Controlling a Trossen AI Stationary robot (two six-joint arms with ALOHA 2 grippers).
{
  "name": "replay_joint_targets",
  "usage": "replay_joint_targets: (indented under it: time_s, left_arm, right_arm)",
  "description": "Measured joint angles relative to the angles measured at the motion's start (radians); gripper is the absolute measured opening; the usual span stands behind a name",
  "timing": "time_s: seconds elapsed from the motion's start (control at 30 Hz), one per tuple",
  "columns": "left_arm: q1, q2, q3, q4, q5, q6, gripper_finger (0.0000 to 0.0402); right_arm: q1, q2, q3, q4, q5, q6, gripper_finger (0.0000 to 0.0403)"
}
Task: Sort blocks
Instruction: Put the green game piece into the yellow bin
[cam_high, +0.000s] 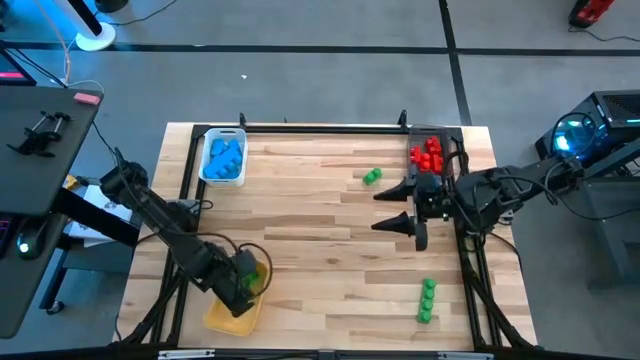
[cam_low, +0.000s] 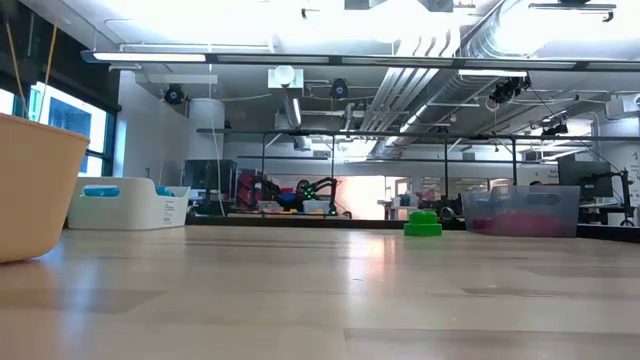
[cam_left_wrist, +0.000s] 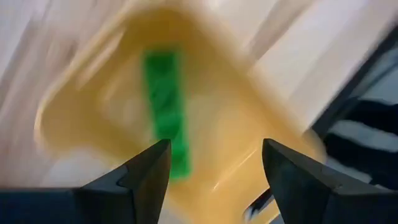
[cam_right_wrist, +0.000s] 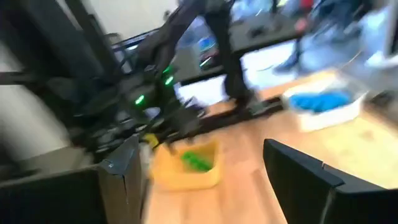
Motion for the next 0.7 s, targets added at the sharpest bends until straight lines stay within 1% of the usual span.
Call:
replay_joint_targets:
  time_s: [0.07, 0.13, 0.2, 0.27, 0.3, 0.4, 0.47, 0.6, 0.7]
  left_arm:
    - [0.024, 0.0, 0.035, 0.053, -0.077, 0.082, 0.0239]
    - [0.053, 0.0, 0.073, 0.122, -0.18, 0.176, 0.0239]
    - [0.091, -0.001, 0.1, 0.206, -0.287, 0.285, 0.0239]
    - [0.141, -0.001, 0.112, 0.28, -0.362, 0.394, 0.0239]
    - [0.173, -0.001, 0.118, 0.299, -0.375, 0.443, 0.0239]
    - [0.279, -0.001, 0.135, 0.315, -0.369, 0.585, 0.0239]
    - [0.348, -0.007, 0.135, 0.311, -0.347, 0.672, 0.0239]
    - [0.46, -0.03, 0.117, 0.306, -0.291, 0.784, 0.0239]
    - [0.504, -0.057, 0.078, 0.308, -0.28, 0.802, 0.0239]
  right_arm:
    - [0.002, -0.001, 0.0, -0.036, -0.067, 0.087, 0.024]
    - [0.015, 0.006, 0.0, -0.112, -0.113, 0.217, 0.024]
    - [0.038, 0.025, 0.0, -0.228, -0.121, 0.37, 0.024]
    - [0.082, 0.059, 0.0, -0.375, -0.121, 0.544, 0.024]
    - [0.107, 0.082, 0.0, -0.455, -0.122, 0.638, 0.024]
    - [0.203, 0.165, 0.0, -0.672, -0.133, 0.916, 0.024]
    - [0.278, 0.229, 0.0, -0.765, -0.16, 1.073, 0.024]
    - [0.424, 0.346, 0.0, -0.812, -0.27, 1.325, 0.024]
    - [0.517, 0.408, 0.0, -0.819, -0.323, 1.513, 0.024]
